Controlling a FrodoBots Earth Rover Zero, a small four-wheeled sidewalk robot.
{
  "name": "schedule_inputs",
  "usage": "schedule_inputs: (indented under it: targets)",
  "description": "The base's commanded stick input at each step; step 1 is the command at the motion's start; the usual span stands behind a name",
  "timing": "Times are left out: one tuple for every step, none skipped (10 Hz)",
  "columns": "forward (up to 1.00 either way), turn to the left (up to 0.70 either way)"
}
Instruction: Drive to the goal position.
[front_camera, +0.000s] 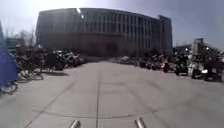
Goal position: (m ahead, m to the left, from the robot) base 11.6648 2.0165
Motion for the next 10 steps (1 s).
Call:
schedule_inputs:
  targets:
    - [1.0, 0.0]
    - [1.0, 0.0]
    - [1.0, 0.0]
    - [1.0, 0.0]
    - [1.0, 0.0]
    - [1.0, 0.0]
    - [1.0, 0.0]
    - [0.22, 0.0]
    - [0.0, 0.0]
    - [0.0, 0.0]
